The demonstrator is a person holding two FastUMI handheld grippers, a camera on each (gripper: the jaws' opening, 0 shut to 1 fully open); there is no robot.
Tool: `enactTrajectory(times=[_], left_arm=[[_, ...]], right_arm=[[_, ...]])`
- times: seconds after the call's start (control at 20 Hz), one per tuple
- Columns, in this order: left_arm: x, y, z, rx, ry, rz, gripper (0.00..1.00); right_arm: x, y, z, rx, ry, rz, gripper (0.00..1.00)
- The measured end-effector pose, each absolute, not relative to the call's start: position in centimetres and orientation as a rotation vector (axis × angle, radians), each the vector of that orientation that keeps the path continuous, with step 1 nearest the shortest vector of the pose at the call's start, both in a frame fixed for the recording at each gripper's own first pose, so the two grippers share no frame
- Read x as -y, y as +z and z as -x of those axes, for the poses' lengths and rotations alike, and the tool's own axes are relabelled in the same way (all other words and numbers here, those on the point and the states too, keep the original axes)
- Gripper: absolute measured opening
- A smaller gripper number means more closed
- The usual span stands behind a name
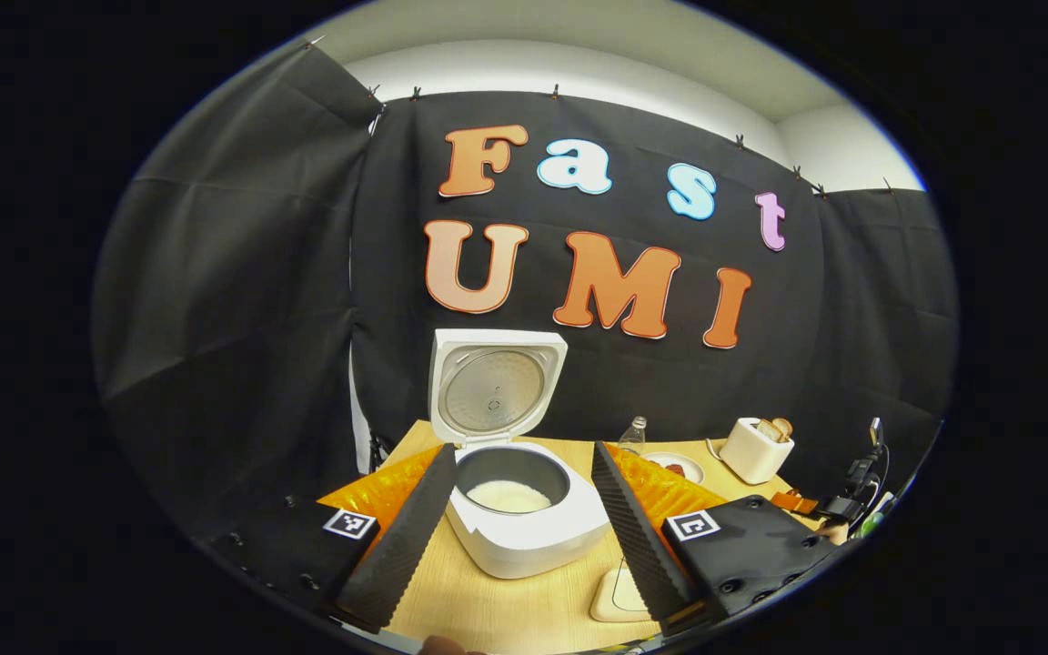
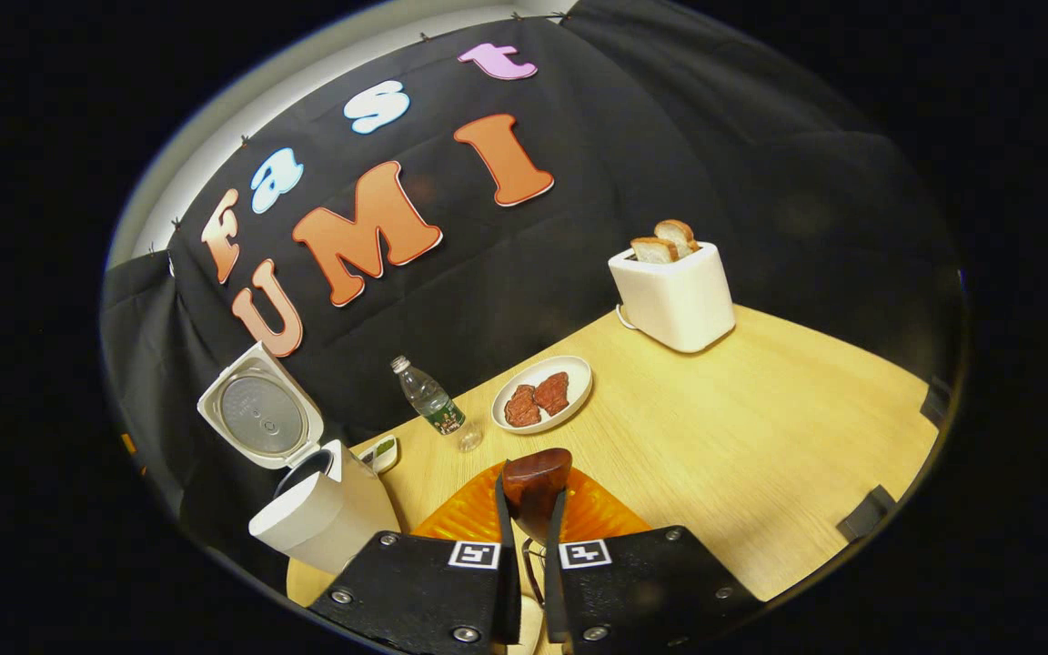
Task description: Close the left gripper, press the button to open the rice cooker; take a wooden spoon from the chopstick holder with the right hand, scoop a spoonful of rice and pour it into the rice cooker, then put the wooden spoon back into the chopstick holder.
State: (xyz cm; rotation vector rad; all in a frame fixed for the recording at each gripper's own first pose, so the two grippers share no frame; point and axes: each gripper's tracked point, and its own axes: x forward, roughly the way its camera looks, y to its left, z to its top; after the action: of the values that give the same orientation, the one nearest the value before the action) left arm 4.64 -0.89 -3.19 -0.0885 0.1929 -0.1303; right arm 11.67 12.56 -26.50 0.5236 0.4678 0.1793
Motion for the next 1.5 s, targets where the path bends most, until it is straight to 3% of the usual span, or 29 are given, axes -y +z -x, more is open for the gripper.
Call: enactTrajectory(times=[0.15,0.45,0.55,0.6,0.7,1.1,1.5], left_arm=[[1.1,-2.7,-5.2,-0.184,-0.112,0.075,1.00],[1.4,-1.7,-7.4,-0.176,-0.087,0.114,1.00],[1.4,-0.9,-8.2,-0.159,-0.080,0.101,1.00],[1.5,-0.4,-8.7,-0.149,-0.077,0.091,1.00],[2.3,0.4,-10.0,-0.149,-0.092,0.082,1.00],[4.8,6.0,-19.0,-0.127,-0.142,0.117,1.00],[4.2,8.6,-31.4,-0.125,-0.109,0.090,1.00]], right_arm=[[-11.5,-26.6,-11.6,-0.467,0.164,-0.563,0.14],[-8.4,-28.6,-10.2,-0.544,0.108,-0.507,0.39],[-7.0,-28.6,-9.8,-0.540,0.079,-0.468,0.56],[-6.4,-28.3,-9.5,-0.538,0.068,-0.453,0.73],[-5.2,-27.8,-8.7,-0.537,0.049,-0.424,0.94],[-0.7,-24.6,-7.8,-0.489,-0.001,-0.338,0.95],[1.7,-22.7,-6.5,-0.458,-0.035,-0.230,0.95]])
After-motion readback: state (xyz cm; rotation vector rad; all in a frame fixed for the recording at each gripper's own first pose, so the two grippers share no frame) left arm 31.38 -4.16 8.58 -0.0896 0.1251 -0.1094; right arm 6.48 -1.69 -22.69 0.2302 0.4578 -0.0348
